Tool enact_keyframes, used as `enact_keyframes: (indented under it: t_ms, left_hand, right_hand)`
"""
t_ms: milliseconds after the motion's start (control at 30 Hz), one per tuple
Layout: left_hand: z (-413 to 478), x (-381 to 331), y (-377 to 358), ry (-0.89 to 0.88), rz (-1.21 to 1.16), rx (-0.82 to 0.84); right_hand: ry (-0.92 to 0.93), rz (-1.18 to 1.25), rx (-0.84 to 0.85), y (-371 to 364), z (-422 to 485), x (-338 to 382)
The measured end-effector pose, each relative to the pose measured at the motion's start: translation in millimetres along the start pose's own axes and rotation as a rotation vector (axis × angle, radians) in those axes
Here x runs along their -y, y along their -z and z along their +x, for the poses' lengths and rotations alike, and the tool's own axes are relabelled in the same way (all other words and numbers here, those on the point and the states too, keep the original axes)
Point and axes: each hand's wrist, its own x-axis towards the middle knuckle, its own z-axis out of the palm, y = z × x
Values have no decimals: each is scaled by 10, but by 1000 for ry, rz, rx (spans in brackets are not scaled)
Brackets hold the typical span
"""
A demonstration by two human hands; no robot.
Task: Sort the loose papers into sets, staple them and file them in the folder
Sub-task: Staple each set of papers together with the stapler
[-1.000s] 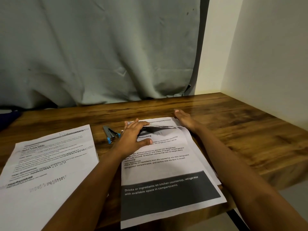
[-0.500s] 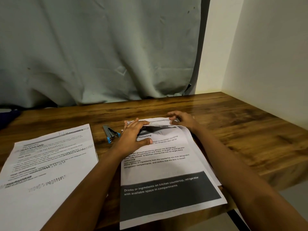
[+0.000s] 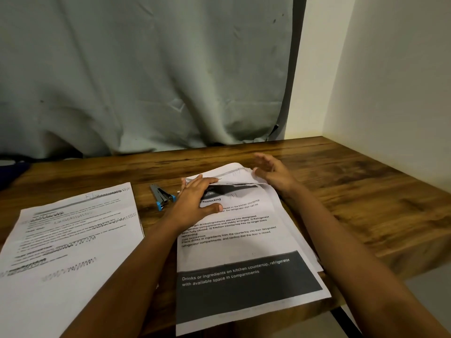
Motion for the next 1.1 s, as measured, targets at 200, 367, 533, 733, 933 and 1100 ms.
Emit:
enact_keyframes:
  t_ms: [200,367,533,733,933,1100]
  left_hand:
    - [3,-22,8,26,16,11]
    - [13,4,-18,32,34,18]
    - [-3,-24,-3,-31,17,-37]
    - [18,17,-13,-47,79,-31]
    - [7,5,-14,-22,35,-28]
    - [2,21,-31,-39,-17,-52]
  right_hand:
    - [-80,361,35,42,-84,168]
    - [2,229,441,103,-197,280]
    - [-38,168,656,150,-246,246]
    - [-64,236,452,168,-244,222]
    - [-119,-587,133,246,-40,-79]
    - [-74,-654,200,232,-58,-60]
